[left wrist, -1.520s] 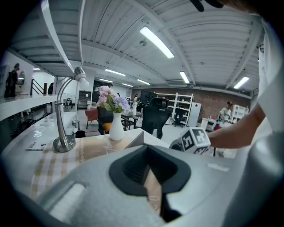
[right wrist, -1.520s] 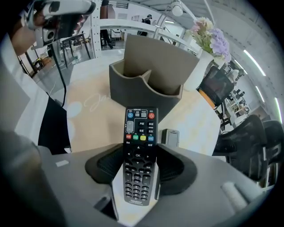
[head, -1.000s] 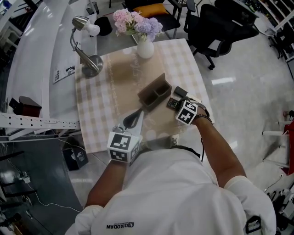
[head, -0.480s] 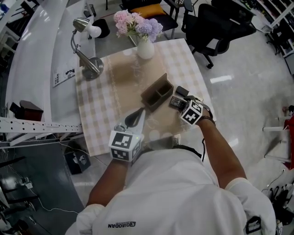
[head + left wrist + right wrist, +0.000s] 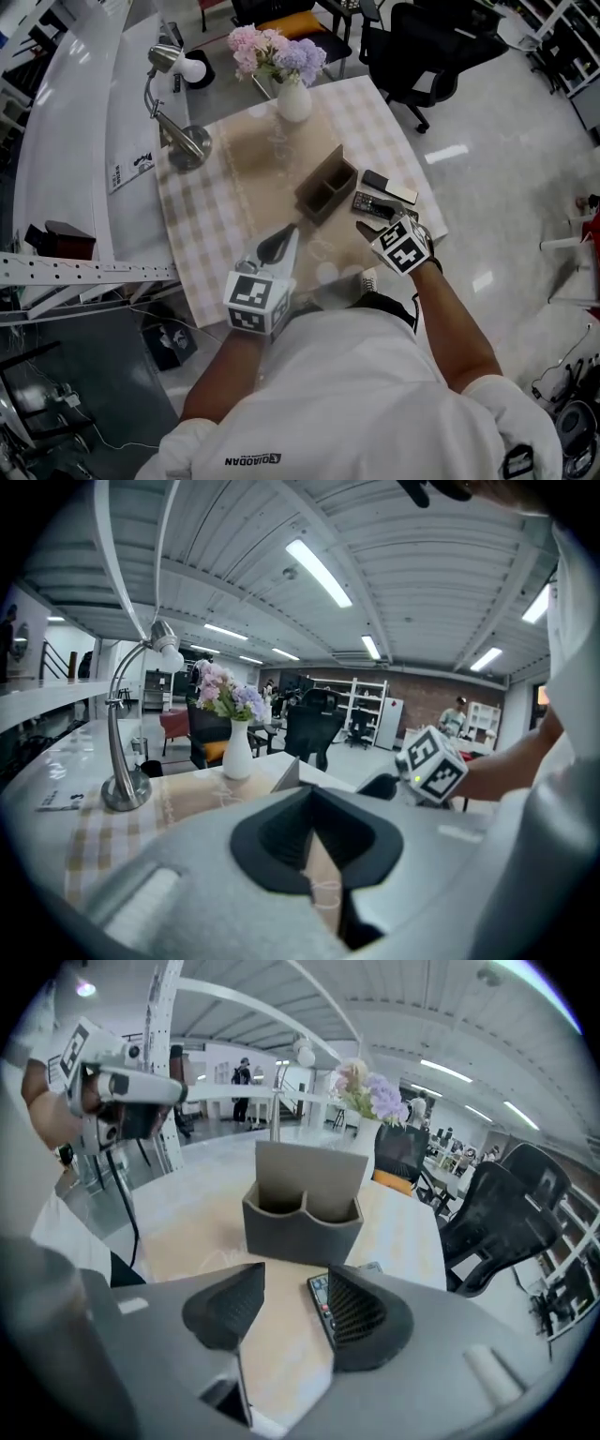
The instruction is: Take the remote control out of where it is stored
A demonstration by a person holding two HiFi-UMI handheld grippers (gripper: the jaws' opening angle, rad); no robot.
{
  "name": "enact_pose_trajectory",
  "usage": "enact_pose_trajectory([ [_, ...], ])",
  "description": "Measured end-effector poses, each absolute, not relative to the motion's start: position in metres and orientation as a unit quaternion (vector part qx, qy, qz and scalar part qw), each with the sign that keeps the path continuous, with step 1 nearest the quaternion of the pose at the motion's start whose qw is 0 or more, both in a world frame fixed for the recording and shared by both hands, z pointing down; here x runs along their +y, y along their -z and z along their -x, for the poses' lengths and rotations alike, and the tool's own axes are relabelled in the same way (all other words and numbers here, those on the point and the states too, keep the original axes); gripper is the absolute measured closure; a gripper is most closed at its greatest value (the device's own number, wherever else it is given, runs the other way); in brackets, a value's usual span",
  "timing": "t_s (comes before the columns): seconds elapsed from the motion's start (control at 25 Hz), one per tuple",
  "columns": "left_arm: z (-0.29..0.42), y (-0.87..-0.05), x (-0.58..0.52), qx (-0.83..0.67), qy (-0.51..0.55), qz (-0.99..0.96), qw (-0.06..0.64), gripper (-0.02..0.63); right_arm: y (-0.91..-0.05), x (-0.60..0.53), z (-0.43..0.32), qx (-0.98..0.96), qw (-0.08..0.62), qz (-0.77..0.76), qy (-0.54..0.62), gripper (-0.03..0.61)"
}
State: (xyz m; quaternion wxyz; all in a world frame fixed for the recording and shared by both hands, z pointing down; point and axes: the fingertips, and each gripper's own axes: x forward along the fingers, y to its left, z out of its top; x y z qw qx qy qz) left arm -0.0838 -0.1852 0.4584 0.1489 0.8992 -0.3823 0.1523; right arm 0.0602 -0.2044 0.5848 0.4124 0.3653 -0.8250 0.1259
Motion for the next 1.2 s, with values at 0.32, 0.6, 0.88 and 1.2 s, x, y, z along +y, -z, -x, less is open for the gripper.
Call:
enact_pose_trajectory([
  [0.32, 0.090, -0.447, -0.171, -0.376, -0.144, -0.905, 0.135, 0.611, -0.482, -0.175, 0.002, -0.886, 0.217, -0.392, -0.121, 0.458],
  [0.6, 0.089, -0.436, -0.148, -0.410, -0.127, -0.894, 0.129, 0.611, -0.449, -0.146, 0.011, -0.907, 0.065, -0.356, -0.217, 0.574],
  [0.88, 0.056, -0.430, -0.102, -0.434, -0.127, -0.881, 0.141, 0.611, -0.446, -0.106, -0.020, -0.917, 0.063, -0.328, -0.218, 0.574],
  [1.2, 0.016, -0.428, -0.046, -0.450, -0.124, -0.873, 0.140, 0.611, -0.446, -0.053, -0.054, -0.925, 0.063, -0.307, -0.215, 0.574],
])
